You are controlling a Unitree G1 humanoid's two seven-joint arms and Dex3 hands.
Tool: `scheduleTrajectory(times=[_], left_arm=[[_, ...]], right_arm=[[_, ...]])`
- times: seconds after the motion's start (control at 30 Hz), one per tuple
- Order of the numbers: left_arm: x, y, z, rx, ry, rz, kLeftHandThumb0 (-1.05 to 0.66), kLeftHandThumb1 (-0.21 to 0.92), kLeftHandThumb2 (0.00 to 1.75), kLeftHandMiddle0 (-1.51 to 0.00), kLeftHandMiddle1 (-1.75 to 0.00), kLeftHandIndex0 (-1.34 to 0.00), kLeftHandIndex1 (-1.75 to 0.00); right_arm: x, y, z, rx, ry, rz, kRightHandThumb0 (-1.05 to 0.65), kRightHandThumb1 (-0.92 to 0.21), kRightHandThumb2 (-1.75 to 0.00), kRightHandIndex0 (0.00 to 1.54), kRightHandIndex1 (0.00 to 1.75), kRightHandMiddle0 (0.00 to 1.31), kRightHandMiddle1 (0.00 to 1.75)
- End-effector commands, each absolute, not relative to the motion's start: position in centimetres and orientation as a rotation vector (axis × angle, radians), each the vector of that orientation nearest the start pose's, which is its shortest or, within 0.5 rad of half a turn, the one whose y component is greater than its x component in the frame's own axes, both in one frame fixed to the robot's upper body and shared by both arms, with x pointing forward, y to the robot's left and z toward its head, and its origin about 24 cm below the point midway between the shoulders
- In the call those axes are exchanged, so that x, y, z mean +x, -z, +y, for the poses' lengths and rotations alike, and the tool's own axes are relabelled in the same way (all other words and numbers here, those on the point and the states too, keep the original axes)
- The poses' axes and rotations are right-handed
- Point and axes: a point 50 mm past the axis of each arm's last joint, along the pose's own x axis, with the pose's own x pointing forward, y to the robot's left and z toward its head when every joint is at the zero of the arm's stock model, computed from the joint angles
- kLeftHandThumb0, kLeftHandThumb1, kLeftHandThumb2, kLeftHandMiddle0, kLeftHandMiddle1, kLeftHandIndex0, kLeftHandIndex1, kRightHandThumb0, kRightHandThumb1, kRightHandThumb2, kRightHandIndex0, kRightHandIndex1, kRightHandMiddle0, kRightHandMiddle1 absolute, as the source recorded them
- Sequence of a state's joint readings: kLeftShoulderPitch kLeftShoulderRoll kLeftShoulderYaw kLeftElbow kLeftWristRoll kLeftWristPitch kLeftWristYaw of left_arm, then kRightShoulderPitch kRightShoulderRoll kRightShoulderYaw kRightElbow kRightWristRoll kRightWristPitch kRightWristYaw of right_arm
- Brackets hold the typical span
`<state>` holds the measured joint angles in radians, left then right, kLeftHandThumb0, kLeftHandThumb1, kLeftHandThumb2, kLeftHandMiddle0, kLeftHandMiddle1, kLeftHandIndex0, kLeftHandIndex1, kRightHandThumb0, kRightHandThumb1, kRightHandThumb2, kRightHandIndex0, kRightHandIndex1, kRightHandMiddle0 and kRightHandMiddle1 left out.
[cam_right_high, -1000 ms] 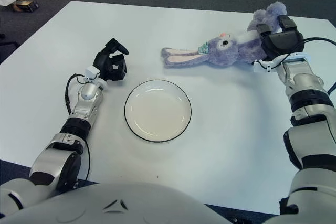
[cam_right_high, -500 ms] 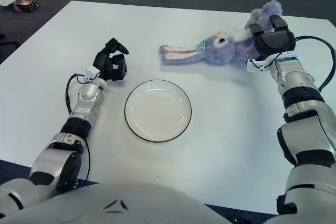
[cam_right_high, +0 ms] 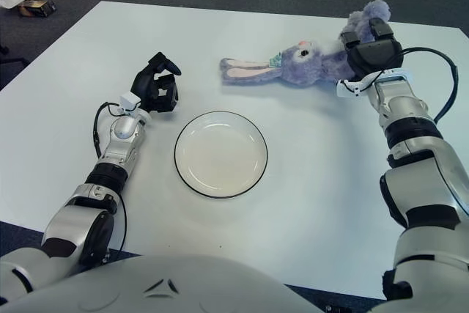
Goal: Put the doll into the plate.
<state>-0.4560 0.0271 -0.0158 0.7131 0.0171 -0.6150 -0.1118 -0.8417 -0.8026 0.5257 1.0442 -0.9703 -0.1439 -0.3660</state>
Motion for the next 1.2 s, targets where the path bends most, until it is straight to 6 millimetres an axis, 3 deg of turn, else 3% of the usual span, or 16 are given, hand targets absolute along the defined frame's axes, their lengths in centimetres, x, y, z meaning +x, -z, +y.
scheduleTrajectory(times=[0.0, 0.7, 1.17], left_arm=[[29.8, -1.6, 11.2, 0.062, 0.268, -0.179, -0.41, 0.58, 0.99, -1.01, -1.75, -0.41, -1.75], [29.6, -1.4, 11.2, 0.062, 0.270, -0.181, -0.40, 0.58, 0.98, -0.99, -1.75, -0.41, -1.75], [29.7, -1.2, 11.2, 0.064, 0.286, -0.172, -0.40, 0.61, 0.94, -0.95, -1.75, -0.39, -1.75]], right_arm=[[36.9, -13.7, -29.7, -1.957, 0.093, -0.072, -1.02, -0.92, -0.21, 0.00, 0.00, 0.00, 0.44], [37.1, -13.4, -28.5, -1.997, 0.119, -0.182, -0.92, -0.89, -0.30, 0.06, 0.03, 0.00, 0.62], [36.9, -14.3, -27.8, -1.791, -0.213, -0.152, -1.04, -0.83, -0.28, 0.11, 0.07, 0.00, 0.63]])
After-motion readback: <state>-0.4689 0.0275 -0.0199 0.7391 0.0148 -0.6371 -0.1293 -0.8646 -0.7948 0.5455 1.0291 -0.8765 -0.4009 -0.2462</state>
